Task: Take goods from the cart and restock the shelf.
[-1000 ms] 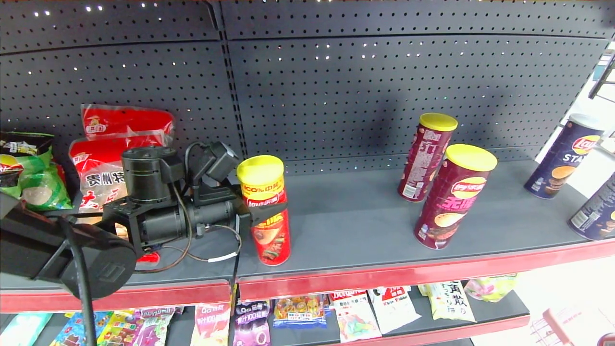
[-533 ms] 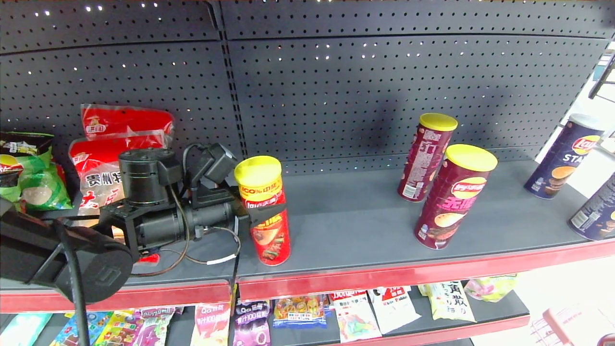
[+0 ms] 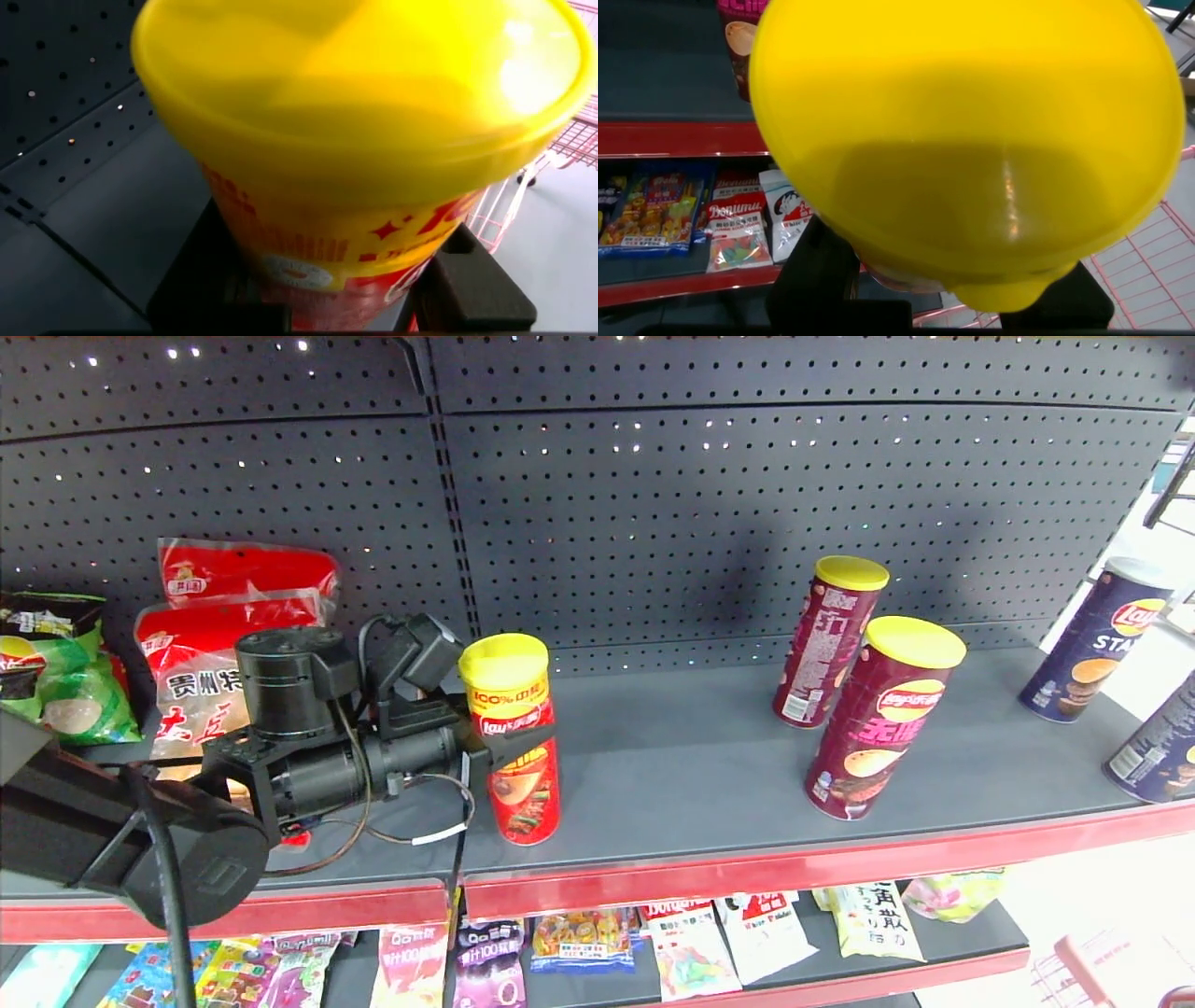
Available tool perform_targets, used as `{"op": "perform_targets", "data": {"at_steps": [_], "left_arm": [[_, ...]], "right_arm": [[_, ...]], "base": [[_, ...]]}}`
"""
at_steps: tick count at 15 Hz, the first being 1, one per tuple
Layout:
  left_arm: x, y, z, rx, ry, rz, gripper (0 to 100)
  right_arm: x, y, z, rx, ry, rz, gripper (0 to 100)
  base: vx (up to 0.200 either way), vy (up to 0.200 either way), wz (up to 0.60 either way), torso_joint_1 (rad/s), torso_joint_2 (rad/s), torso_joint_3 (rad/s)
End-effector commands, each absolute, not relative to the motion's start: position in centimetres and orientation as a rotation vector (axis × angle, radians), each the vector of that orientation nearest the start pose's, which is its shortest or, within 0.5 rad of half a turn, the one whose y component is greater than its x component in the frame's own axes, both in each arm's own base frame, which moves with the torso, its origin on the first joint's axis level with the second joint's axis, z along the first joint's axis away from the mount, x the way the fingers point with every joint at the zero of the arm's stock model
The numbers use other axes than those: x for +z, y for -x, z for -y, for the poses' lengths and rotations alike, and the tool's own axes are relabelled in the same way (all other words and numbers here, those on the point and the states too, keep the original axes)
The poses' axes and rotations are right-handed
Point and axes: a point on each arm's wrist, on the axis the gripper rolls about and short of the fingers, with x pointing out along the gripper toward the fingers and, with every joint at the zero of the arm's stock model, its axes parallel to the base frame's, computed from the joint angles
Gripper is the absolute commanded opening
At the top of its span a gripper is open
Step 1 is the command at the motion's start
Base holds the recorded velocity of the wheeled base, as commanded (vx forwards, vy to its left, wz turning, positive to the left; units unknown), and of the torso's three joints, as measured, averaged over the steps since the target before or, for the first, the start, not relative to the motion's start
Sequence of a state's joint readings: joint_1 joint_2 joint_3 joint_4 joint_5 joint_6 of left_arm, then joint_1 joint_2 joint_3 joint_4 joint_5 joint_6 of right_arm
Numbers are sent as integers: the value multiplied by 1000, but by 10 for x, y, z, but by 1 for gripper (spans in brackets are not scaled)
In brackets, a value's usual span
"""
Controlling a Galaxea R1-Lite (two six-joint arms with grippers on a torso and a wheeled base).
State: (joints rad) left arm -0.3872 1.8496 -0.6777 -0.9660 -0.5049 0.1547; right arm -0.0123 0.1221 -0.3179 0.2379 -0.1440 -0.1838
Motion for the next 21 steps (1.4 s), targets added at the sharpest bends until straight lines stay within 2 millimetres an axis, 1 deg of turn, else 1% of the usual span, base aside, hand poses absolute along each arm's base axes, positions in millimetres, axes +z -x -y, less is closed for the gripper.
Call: {"op": "perform_targets", "data": {"at_steps": [1,7,11,13,21], "left_arm": [[134,-291,131,-906,-128,-152,0],[141,-287,131,-919,-104,-138,0],[142,-284,130,-922,-104,-137,0],[146,-283,130,-924,-99,-126,0],[137,-282,129,-929,-100,-160,0]], "right_arm": [[140,39,3,-152,187,-59,0],[139,38,3,-153,187,-63,0],[139,38,3,-153,187,-63,0],[139,38,3,-153,187,-65,0],[139,38,2,-159,187,-64,0]], "base": [[0,0,0,0,0,0],[0,0,0,0,0,0],[0,0,0,0,0,0],[0,0,0,0,0,0],[0,0,0,0,0,0]]}}
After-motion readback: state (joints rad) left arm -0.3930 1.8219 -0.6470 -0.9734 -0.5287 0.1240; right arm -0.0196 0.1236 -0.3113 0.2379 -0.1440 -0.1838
